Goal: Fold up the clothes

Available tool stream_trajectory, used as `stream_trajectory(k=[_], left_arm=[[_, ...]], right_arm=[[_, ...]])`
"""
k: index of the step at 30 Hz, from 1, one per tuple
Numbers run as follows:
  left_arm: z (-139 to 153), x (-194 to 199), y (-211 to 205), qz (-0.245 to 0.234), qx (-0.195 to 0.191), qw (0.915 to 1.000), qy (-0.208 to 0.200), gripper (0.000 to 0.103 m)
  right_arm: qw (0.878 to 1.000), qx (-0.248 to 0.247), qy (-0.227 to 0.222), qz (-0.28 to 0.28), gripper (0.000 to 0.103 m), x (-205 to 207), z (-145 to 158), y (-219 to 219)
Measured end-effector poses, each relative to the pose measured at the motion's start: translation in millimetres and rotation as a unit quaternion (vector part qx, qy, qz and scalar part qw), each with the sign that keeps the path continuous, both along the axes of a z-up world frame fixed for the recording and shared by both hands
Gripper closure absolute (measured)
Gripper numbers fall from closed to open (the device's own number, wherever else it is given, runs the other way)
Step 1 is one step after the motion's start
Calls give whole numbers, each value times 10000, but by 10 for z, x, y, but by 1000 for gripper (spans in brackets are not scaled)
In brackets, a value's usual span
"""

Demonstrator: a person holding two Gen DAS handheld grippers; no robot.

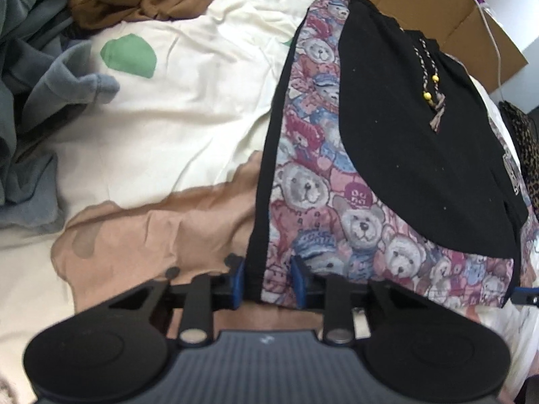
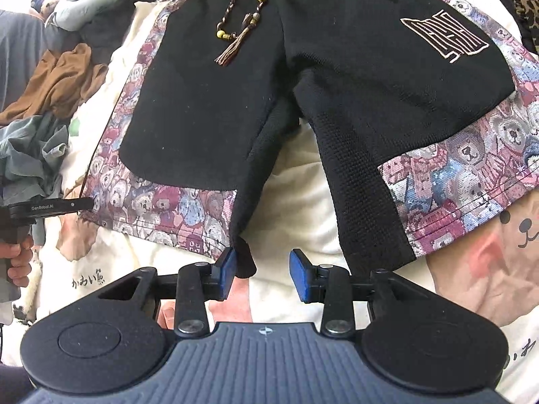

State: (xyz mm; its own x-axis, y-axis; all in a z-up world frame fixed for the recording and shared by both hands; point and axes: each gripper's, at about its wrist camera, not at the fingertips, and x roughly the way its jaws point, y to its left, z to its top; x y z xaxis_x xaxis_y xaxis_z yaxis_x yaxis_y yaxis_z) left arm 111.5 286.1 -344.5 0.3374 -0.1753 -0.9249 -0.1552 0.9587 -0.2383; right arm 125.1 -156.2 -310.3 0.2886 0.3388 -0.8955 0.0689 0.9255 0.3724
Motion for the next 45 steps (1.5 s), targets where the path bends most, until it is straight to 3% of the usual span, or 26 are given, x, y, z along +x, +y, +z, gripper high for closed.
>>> stream_trajectory(k=[3, 6, 9, 18, 25, 30, 33, 36, 37, 40, 45], left_arm=[[45, -5, 35, -44, -54, 10000, 11, 83], [103, -10, 79, -51, -128, 9999, -4, 96], [200, 9, 132, -141, -167, 9998, -45, 97], [579, 259, 303, -232, 277, 9987, -372, 98], [584, 423, 270, -296, 426, 9977, -442, 98], [554, 453, 289, -296, 400, 9979, -414, 98], [536, 436, 301, -277, 373, 9982, -378, 98], [515, 404, 316, -209, 316, 9987, -340, 98], [510, 390, 316, -193, 305, 9988, -327, 98], [510, 343, 312, -159, 261, 9991, -284, 98], [532, 228, 275, -67, 187, 9998, -104, 98]], right_arm=[[10000, 18, -19, -27, 61, -9, 3, 7], [10000, 41, -50, -67, 61, -21, 8, 8], [9998, 110, -81, -118, 61, -36, 17, 2], [9994, 316, -84, -129, 61, -49, -18, 50], [9981, 594, -63, -164, 61, 30, -146, 135], [9941, 1016, 170, -347, 61, 119, -347, 196], [9835, 1554, 510, -772, 61, 153, -539, 166], [9794, 1647, 772, -880, 61, 171, -666, 216], [9773, 1728, 789, -938, 62, 169, -679, 224], [9740, 1888, 717, -1031, 100, 162, -647, 225], [9783, 1771, 708, -805, 100, 144, -479, 206]])
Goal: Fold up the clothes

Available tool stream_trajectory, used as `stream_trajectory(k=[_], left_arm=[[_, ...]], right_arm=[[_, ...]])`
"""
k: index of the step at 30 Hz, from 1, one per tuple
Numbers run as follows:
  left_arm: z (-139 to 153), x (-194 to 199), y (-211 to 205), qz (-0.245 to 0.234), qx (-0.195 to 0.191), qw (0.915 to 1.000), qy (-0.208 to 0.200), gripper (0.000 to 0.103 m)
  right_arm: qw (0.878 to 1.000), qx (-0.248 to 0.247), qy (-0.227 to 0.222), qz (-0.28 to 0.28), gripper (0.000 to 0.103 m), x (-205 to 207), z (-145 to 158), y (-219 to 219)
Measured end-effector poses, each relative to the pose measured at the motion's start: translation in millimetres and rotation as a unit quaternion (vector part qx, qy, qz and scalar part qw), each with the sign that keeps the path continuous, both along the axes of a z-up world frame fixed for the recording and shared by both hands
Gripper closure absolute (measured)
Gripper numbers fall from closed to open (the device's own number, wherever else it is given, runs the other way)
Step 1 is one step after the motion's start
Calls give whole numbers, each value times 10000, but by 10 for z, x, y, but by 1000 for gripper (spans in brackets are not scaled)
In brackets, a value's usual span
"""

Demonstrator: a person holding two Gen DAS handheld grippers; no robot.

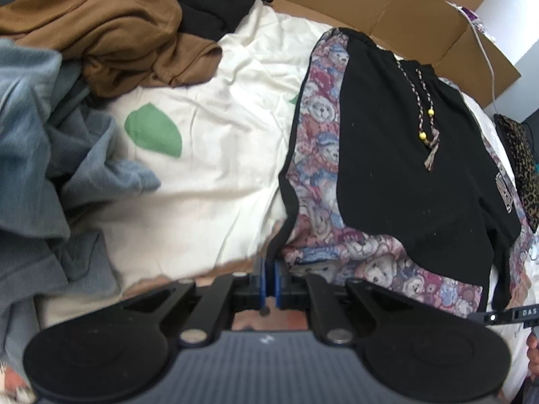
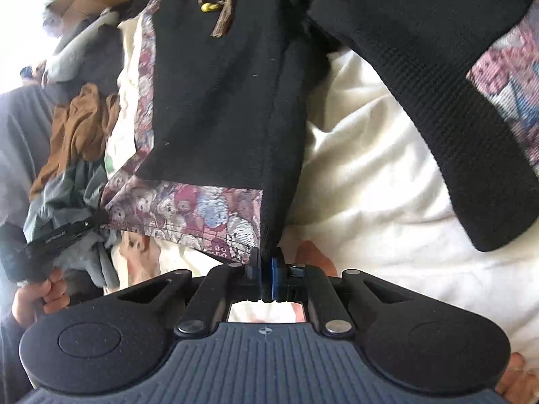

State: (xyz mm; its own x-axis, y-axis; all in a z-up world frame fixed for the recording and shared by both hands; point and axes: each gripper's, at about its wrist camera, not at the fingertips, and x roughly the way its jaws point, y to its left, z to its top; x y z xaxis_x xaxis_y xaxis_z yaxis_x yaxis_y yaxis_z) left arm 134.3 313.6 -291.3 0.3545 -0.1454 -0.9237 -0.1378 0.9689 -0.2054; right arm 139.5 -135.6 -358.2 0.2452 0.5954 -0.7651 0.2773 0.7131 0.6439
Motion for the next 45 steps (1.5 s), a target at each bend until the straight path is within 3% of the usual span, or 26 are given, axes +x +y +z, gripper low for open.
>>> stream_trajectory(k=[11, 15, 23, 31, 36, 38, 45], left_arm=[[86, -171, -49, 257, -371, 9983, 372, 98], [129, -163, -132, -108, -116, 9990, 417, 98], [-180, -112, -102, -23, 32, 9968, 792, 98], [-521, -89, -95, 68, 123, 9945, 1039, 96], [-446, -54, -112, 41, 393, 9919, 1211, 82], [-369, -68, -77, 82, 419, 9912, 1257, 84], [68, -190, 59, 323, 358, 9938, 1005, 82]], right_arm=[[9989, -334, -32, 328, 100, 83, 379, -196], [9975, -490, 33, 502, 100, 67, 423, -218], [9937, -725, 364, 773, 100, 91, 83, -54], [9914, -1032, 520, 615, 100, 107, -162, 40], [9930, -1007, 561, 275, 89, 35, -145, 21], [9923, -1076, 504, 362, 75, -9, -60, 23], [9938, -1090, 41, 235, 63, -73, 360, -114]])
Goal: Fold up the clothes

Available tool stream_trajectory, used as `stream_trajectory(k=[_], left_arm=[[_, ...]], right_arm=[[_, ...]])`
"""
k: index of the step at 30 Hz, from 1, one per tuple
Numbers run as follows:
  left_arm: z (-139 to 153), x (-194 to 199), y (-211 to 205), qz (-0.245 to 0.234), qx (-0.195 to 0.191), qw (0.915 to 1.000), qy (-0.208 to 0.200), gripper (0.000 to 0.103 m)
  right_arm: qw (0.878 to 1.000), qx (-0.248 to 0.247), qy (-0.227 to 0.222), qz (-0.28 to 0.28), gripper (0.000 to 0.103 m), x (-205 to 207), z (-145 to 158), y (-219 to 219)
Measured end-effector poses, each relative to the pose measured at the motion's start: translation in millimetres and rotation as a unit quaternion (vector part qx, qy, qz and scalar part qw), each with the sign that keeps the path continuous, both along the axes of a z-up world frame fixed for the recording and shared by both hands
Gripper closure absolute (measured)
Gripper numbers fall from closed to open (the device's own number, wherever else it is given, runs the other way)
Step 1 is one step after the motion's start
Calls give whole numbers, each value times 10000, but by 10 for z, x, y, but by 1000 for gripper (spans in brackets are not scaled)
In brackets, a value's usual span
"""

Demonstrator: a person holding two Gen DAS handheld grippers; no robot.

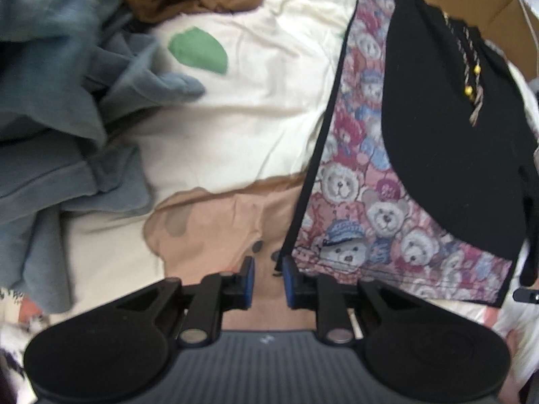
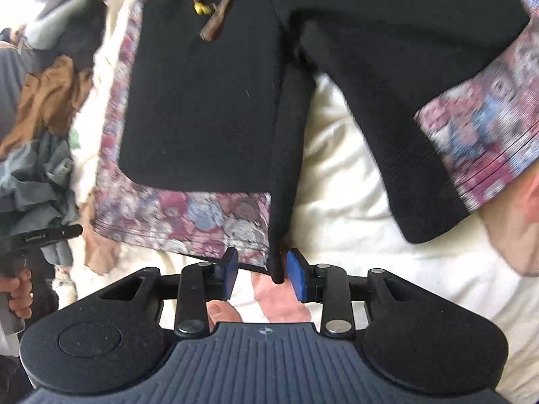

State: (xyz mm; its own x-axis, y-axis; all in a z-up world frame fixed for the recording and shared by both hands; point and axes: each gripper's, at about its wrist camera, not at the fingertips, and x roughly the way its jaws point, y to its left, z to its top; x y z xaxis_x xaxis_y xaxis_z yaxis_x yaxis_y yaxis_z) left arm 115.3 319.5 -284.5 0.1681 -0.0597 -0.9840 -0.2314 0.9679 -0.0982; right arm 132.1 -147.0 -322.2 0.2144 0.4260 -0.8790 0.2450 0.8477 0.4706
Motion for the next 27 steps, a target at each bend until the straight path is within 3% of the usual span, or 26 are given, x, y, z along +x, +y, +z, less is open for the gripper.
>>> stream_trajectory(k=[6, 8, 10, 13, 17, 27], left_arm=[[456, -91, 25, -12, 29, 9996, -293, 67], [603, -171, 19, -8, 16, 9991, -433, 49], [735, -228, -11, 14, 29, 9986, -526, 38], [883, -284, -61, -30, 18, 9982, -602, 37], [1138, -395, -107, 2, -63, 9968, -797, 20], [1581, -479, -96, 95, -5, 9959, -894, 17]], right_arm=[[9991, -175, -370, -129, 62, -45, 406, -150], [9984, -221, -487, -173, 60, -69, 533, -180], [9977, -284, -591, -190, 55, -104, 660, -218], [9964, -391, -716, -240, 51, -157, 830, -266], [9944, -593, -801, -353, 46, -223, 1057, -352], [9846, -749, -1432, -664, 15, -415, 1697, -565]])
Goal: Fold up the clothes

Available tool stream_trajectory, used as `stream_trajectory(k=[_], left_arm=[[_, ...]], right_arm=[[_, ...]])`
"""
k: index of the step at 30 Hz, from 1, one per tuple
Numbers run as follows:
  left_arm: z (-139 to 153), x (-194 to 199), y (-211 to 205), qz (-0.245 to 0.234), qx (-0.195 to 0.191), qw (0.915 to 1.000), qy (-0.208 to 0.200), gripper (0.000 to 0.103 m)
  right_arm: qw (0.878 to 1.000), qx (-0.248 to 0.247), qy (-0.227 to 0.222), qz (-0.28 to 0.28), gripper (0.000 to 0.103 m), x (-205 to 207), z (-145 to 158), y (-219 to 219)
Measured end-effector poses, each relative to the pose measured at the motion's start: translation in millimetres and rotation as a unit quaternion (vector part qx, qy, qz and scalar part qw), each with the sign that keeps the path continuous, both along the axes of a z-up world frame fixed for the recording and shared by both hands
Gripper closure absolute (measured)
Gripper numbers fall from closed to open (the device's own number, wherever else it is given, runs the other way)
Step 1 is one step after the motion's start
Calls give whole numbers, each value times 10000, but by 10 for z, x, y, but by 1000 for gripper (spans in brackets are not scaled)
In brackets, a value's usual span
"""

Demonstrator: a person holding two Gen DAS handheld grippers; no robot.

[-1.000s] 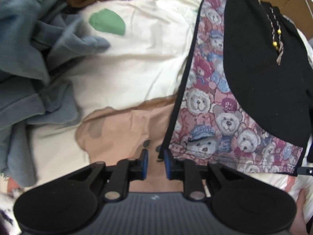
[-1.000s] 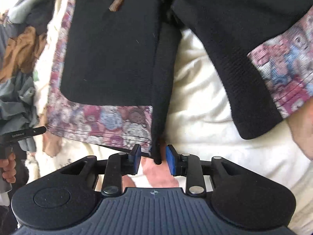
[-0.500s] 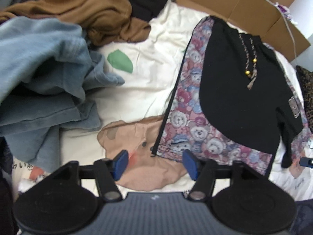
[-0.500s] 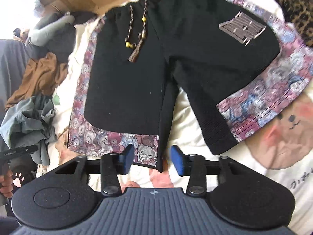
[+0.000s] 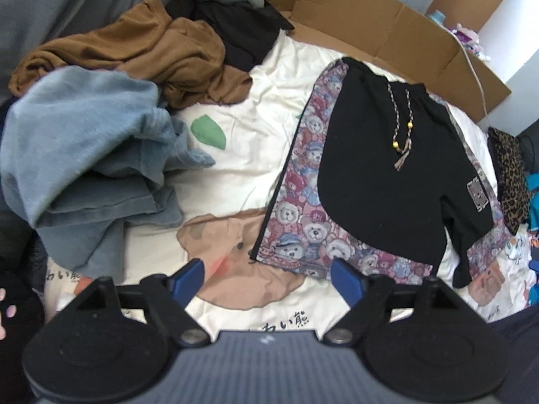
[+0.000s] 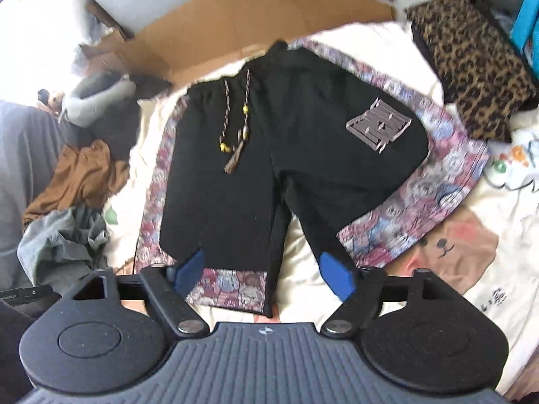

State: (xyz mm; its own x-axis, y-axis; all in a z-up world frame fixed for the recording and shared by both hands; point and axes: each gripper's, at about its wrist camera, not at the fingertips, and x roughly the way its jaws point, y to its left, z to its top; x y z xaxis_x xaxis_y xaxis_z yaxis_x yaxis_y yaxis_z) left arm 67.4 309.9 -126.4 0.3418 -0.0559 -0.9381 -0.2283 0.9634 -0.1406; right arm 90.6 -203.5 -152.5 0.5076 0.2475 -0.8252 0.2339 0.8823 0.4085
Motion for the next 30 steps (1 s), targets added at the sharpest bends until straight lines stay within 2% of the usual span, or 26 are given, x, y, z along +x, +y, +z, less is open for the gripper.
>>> stream_trajectory(k=[2, 5, 9, 16, 23, 26, 30], left_arm=[[106, -12, 2, -42, 19, 10000, -77, 13], [228, -37, -14, -190, 53, 9997, -154, 13], [388, -49, -48, -384, 127, 9990, -191, 13], [776, 50, -55, -530, 306, 9981, -108, 13], [1423, 320, -54, -312, 82, 9984, -473, 13], [1753, 431, -126, -416, 25, 9970, -654, 13], [2168, 516, -228, -305, -225, 9954, -885, 9]], right_arm=[[9999, -49, -107, -84, 10, -44, 97, -39], [9997, -66, -206, -152, 8, -91, 228, -88], [9993, -342, -158, -47, 8, -94, 440, -109], [9955, -802, -422, 273, 8, -19, 1107, -142], [9940, -1051, -289, 130, 7, 121, 1668, -343], [9937, -1096, -243, 38, 7, 160, 1893, -450], [9924, -1139, -396, 253, 7, 174, 2203, -536]])
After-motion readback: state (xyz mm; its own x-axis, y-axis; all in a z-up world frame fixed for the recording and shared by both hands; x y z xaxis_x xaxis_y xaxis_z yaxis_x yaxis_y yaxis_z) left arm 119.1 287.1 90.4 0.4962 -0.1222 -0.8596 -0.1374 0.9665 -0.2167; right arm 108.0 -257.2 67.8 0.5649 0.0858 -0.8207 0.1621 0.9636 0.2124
